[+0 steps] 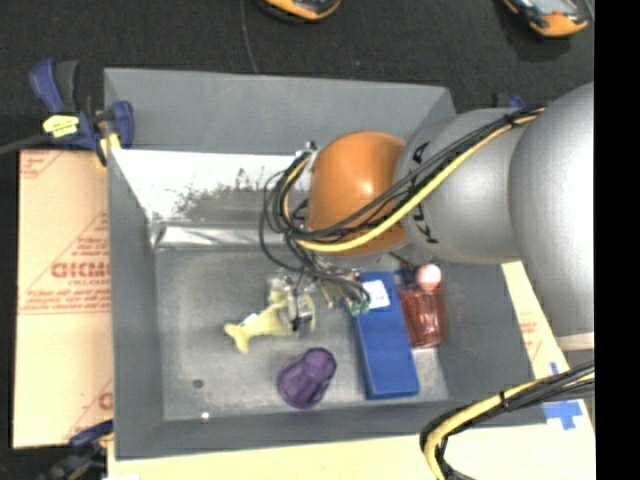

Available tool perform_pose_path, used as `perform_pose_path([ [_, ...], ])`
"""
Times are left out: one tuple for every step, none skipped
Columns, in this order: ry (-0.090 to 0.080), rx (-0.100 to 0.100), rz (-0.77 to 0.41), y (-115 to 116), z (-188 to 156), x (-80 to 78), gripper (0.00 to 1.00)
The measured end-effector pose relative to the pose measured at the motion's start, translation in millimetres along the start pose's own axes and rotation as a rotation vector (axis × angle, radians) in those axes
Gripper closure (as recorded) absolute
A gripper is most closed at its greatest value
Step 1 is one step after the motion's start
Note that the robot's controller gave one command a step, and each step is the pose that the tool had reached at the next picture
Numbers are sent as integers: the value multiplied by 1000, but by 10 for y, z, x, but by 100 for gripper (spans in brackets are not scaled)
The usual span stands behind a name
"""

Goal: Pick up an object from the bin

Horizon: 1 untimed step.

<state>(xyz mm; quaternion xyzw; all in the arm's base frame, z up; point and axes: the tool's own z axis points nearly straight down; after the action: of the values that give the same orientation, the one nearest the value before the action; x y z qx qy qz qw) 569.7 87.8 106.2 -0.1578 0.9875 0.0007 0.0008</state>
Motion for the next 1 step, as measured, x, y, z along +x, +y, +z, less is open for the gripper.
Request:
perform_pose_path([
  [-10,2,0,-7,-368,-27,100],
])
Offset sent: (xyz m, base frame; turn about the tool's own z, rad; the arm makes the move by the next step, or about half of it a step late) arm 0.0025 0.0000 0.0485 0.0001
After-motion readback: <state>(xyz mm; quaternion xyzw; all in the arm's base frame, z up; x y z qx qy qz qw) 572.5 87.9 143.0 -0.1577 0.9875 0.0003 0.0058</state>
